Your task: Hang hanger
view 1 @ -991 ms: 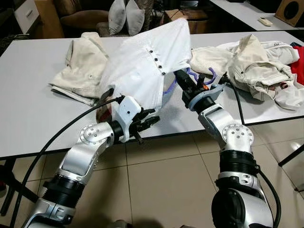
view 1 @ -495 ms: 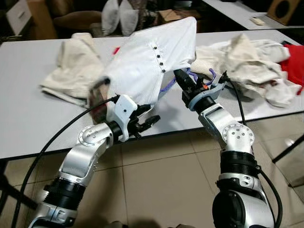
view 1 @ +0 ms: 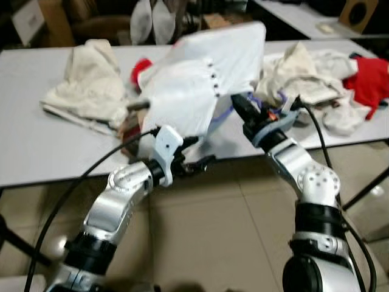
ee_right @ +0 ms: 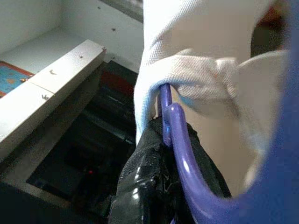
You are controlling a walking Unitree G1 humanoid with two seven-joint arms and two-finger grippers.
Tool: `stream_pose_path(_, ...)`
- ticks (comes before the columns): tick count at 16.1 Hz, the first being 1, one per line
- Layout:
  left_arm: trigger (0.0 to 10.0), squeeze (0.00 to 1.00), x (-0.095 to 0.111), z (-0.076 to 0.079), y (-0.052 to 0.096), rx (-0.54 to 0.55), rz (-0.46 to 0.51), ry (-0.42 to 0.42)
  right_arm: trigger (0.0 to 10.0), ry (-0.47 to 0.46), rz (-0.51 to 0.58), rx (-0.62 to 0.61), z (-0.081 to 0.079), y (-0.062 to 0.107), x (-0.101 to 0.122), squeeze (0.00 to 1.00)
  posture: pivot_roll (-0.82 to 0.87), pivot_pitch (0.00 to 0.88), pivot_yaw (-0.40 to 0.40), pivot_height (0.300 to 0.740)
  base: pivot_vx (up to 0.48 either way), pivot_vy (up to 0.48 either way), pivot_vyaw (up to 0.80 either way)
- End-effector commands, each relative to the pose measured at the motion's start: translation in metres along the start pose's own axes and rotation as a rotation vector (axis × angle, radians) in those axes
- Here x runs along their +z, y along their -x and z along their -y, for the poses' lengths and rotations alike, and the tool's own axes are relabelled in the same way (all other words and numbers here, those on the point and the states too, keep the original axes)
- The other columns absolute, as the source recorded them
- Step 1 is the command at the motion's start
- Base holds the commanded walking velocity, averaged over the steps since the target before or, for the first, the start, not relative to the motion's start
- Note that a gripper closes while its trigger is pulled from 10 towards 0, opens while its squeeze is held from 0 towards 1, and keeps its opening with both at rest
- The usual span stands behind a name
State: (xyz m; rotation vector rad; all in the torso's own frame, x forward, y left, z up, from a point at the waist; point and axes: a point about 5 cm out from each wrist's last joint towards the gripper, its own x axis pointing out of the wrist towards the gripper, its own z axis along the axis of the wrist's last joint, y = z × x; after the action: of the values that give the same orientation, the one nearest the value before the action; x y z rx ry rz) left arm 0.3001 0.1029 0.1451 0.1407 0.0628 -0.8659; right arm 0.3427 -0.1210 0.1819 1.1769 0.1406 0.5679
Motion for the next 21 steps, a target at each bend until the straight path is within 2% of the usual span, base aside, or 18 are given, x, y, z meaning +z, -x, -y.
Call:
stream_pose_path(1, 10.0, 0.51, 0.003, -0.020, 0.012, 0.123, -0.005, -0.011, 10.0, 0.027, -0.058, 0.003, -0.002, 0.003, -0.004, 0.00, -0.14, 0.000, -0.027, 0.740, 0.000, -0.262, 0.00)
stream_pose_path(2, 10.0, 0.50, 0.001, -0.018, 0.013, 0.127, -0.005, -0.003, 10.0, 0.049, -0.083, -0.002, 0.001, 0.010, -0.006, 0.00, -0.14, 0.000, -0.037, 0.740, 0.000, -0.259, 0.00)
stream_pose_path(4, 10.0, 0.49, 0.001, -0.018, 0.013, 0.128, -0.005, -0.001, 10.0, 0.057, -0.091, -0.006, 0.002, 0.012, -0.006, 0.00, -0.14, 0.000, -0.037, 0.740, 0.000, -0.259, 0.00)
stream_pose_path(19, 10.0, 0.49, 0.001, -0.018, 0.013, 0.128, -0.005, -0.001, 10.0, 0.057, -0.091, -0.006, 0.002, 0.012, -0.006, 0.00, -0.14, 0.000, -0.037, 0.740, 0.000, -0.259, 0.00)
stream_pose_path(20, 10.0, 0.49, 0.001, -0.017, 0.013, 0.128, -0.006, 0.000, 10.0, 0.071, -0.104, -0.009, 0.003, 0.015, -0.007, 0.00, -0.14, 0.000, -0.037, 0.740, 0.000, -0.255, 0.00)
stream_pose_path(21, 10.0, 0.37, 0.003, -0.012, 0.024, 0.073, -0.017, -0.003, 10.0, 0.209, -0.190, -0.042, 0.010, 0.034, -0.004, 0.00, -0.14, 0.000, -0.056, 0.740, 0.000, 0.000, 0.79)
